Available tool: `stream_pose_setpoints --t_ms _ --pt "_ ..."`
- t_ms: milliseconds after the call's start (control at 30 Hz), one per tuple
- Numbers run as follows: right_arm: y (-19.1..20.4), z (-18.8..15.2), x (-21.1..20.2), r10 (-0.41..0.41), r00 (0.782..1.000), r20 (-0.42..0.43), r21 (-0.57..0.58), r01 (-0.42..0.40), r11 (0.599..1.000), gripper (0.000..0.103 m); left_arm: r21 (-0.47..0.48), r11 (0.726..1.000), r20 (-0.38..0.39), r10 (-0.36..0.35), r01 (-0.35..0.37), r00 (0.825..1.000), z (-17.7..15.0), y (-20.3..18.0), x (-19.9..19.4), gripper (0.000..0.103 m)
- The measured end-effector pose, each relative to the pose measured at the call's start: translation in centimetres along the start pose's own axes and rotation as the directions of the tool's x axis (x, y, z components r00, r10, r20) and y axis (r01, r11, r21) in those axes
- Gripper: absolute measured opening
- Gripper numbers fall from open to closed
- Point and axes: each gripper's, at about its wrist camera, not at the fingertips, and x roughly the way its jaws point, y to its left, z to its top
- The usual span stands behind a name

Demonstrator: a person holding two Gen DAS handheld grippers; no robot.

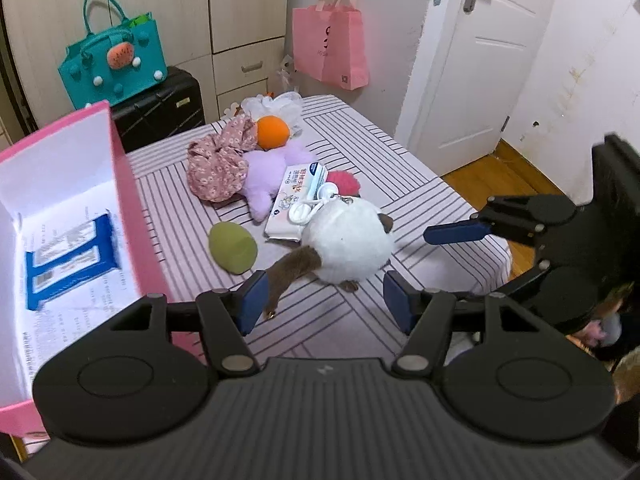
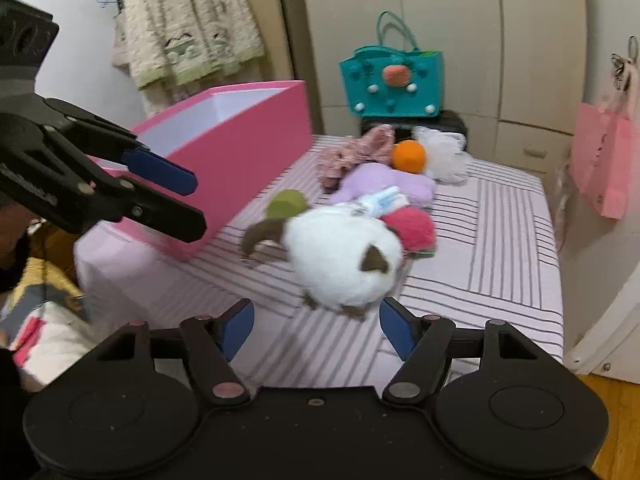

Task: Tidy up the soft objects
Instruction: 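Move the right gripper to the white plush toy and grasp it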

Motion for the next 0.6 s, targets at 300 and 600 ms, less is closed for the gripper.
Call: stream_pose_setpoints --t_ms 300,600 --pt "-2.0 -1.5 3.5 -0.021 0.995 0.098 0.003 0.021 1.0 0.083 -0.002 1.0 0.027 0.008 -0.008 1.0 0.9 -0.1 4.3 0.063" --pt "-2.1 -1.5 5.6 -0.012 0.994 0.107 -0.042 0.017 0.999 0.083 -0.052 0.999 0.027 -0.006 0.007 1.0 1.3 0.4 6.7 0.063"
